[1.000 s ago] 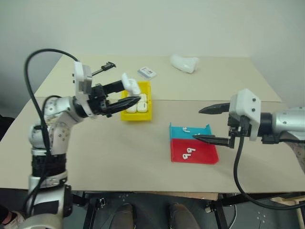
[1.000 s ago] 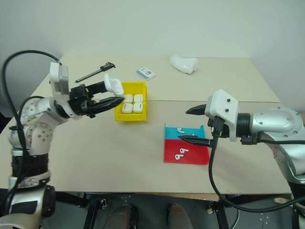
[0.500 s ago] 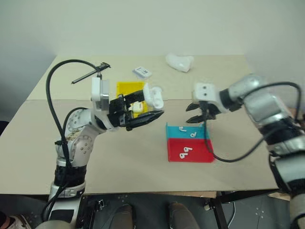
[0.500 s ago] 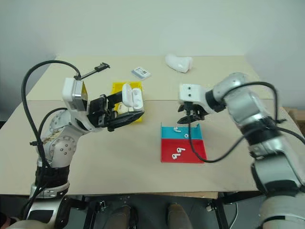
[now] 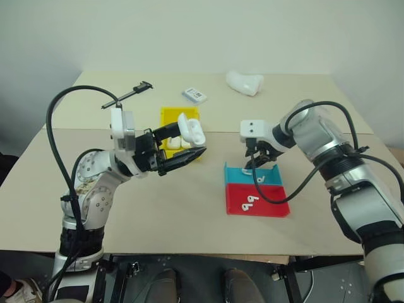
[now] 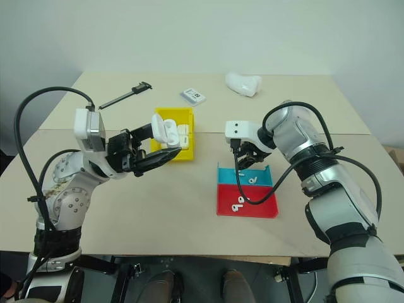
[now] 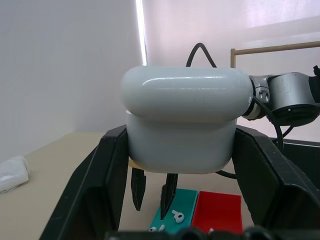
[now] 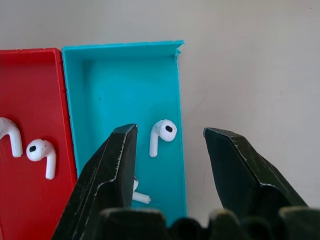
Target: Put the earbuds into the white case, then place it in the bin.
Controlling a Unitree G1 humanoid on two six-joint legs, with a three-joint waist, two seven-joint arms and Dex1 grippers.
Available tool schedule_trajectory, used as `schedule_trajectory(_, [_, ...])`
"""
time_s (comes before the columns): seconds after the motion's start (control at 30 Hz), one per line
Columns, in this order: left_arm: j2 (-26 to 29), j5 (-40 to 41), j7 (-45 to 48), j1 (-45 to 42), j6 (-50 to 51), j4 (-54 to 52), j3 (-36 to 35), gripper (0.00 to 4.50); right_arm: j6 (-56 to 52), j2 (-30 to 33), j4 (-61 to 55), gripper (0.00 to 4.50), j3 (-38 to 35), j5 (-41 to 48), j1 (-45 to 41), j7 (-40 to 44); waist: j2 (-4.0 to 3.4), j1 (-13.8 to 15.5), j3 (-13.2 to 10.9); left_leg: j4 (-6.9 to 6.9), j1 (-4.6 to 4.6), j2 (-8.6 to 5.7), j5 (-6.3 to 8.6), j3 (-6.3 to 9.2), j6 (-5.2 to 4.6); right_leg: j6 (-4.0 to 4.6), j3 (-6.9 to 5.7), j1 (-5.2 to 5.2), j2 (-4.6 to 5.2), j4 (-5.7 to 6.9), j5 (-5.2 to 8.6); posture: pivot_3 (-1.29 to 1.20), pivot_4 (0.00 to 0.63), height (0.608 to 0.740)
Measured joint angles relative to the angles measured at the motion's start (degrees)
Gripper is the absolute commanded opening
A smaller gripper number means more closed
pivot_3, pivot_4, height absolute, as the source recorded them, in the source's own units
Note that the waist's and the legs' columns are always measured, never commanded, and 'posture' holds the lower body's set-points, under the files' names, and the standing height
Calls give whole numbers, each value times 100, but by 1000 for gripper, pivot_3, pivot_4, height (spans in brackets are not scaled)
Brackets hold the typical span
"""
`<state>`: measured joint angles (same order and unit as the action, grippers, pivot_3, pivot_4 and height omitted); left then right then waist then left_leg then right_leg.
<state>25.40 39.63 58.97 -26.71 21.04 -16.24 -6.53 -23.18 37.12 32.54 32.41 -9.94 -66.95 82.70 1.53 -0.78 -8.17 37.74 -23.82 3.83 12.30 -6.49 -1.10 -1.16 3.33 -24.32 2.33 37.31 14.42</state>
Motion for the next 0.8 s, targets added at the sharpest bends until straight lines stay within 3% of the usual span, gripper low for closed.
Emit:
schedule_trajectory(0.27, [26, 84, -5, 104, 8, -142, 37, 2792, -437, 1167, -2434, 2592, -549, 742, 742, 648, -5, 15, -2, 1, 6, 2, 2, 3, 0, 0, -4, 11, 0, -7, 0, 0, 150, 740])
schedule_trajectory(0.6, [-4, 98, 56, 108, 10, -150, 251, 2792, -884, 1342, -3553, 2592, -411, 900, 1458, 657, -6, -9, -2, 1, 8, 1, 2, 4, 0, 3, 1, 3, -3, 11, 3, 0, 150, 740])
schedule_trajectory(0.73, [-12, 98, 51, 108, 10, -153, 278, 2792, -1001, 1340, -3750, 1734, -324, 895, 1665, 641, -6, 4, -2, 1, 8, 0, 2, 5, 0, 2, -1, 4, -2, 10, 3, 0, 150, 740])
schedule_trajectory(0.8, [-12, 98, 50, 108, 10, -153, 287, 2792, -1092, 1328, -3845, 1734, -241, 889, 1753, 613, -6, 5, -2, 1, 8, 0, 2, 5, 0, 2, -1, 4, -2, 9, 3, 0, 150, 740])
